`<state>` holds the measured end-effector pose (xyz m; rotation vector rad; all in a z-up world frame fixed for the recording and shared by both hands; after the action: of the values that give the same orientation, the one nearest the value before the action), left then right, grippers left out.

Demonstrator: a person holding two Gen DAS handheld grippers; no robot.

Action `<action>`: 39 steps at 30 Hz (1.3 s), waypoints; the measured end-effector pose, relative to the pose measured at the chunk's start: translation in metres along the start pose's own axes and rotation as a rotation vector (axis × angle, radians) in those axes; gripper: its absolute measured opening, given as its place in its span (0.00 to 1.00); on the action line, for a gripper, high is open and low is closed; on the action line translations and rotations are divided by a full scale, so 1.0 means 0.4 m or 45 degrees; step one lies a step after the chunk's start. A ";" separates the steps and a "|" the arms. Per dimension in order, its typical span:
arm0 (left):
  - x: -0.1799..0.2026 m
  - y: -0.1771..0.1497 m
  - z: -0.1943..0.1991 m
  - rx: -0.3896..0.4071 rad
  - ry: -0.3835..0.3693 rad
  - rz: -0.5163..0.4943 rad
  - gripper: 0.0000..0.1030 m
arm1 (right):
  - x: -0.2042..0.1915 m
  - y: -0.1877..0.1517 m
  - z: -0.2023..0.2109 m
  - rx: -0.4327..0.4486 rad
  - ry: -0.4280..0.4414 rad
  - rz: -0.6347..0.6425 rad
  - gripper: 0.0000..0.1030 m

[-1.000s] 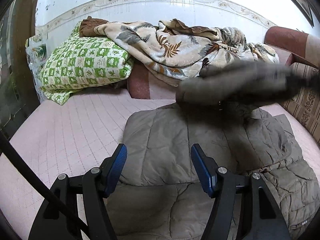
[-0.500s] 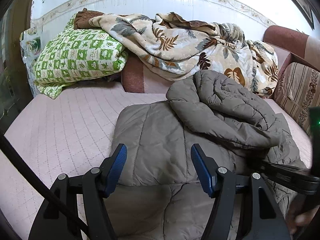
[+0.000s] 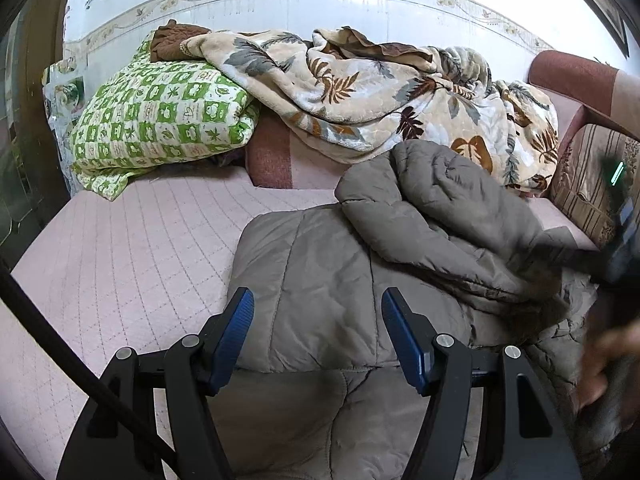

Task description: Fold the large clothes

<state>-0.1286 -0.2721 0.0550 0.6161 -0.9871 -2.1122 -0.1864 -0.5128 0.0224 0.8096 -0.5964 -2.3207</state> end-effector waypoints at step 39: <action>0.053 0.085 -0.090 -0.044 -0.066 0.076 0.64 | 0.026 -0.061 0.005 -0.064 0.108 0.145 0.27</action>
<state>-0.1044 -0.3202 0.0582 0.5104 -0.9834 -2.0976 -0.2038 -0.5017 0.0057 0.8245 -0.5315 -2.1783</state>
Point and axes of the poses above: each gripper's, at about its wrist camera, not at the fingertips, and z roughly against the way its jaws point, x to its right, y to its top, the point moved 7 cm from there along -z, roughly the way its jaws point, and after that the axes turned 10 degrees about -z, right-handed, at the moved point
